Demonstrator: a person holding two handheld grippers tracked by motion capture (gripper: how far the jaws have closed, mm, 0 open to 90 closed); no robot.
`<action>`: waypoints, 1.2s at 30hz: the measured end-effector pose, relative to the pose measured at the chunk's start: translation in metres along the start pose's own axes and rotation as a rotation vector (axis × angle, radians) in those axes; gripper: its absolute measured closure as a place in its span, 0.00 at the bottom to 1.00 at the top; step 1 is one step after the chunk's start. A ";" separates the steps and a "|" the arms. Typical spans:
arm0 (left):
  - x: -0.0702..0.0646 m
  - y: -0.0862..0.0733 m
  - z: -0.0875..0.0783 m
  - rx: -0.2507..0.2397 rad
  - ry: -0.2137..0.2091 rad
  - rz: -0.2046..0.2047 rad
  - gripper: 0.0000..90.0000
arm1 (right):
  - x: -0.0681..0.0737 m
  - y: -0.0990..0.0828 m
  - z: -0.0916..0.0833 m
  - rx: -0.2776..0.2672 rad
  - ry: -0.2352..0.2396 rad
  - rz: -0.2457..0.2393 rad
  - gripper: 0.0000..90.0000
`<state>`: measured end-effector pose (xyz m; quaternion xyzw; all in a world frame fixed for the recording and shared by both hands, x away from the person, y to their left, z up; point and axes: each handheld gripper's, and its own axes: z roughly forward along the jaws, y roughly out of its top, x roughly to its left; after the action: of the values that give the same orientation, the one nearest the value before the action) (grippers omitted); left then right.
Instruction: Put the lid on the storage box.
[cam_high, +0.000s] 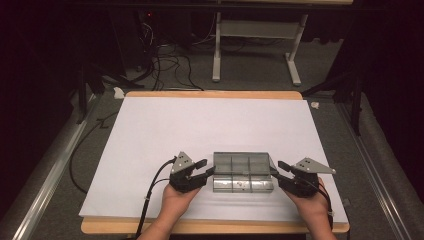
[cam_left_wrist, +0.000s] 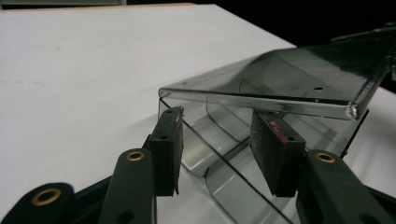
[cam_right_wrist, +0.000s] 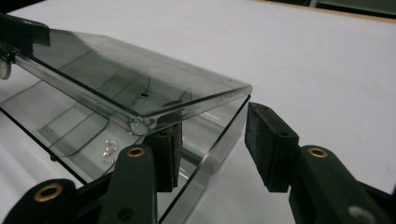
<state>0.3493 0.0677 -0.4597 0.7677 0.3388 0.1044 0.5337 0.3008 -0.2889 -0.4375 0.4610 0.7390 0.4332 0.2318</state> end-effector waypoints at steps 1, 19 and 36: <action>0.000 -0.002 0.000 0.004 0.005 0.003 0.61 | 0.000 -0.002 0.001 0.005 -0.002 0.002 0.64; -0.010 -0.019 -0.005 0.047 0.062 0.059 0.61 | 0.000 -0.017 0.004 0.022 -0.063 0.002 0.68; -0.011 -0.024 -0.002 0.103 0.090 0.087 0.62 | -0.003 -0.029 0.011 0.068 -0.084 0.011 0.69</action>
<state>0.3302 0.0670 -0.4775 0.8028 0.3339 0.1441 0.4726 0.2962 -0.2923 -0.4677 0.4905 0.7403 0.3895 0.2444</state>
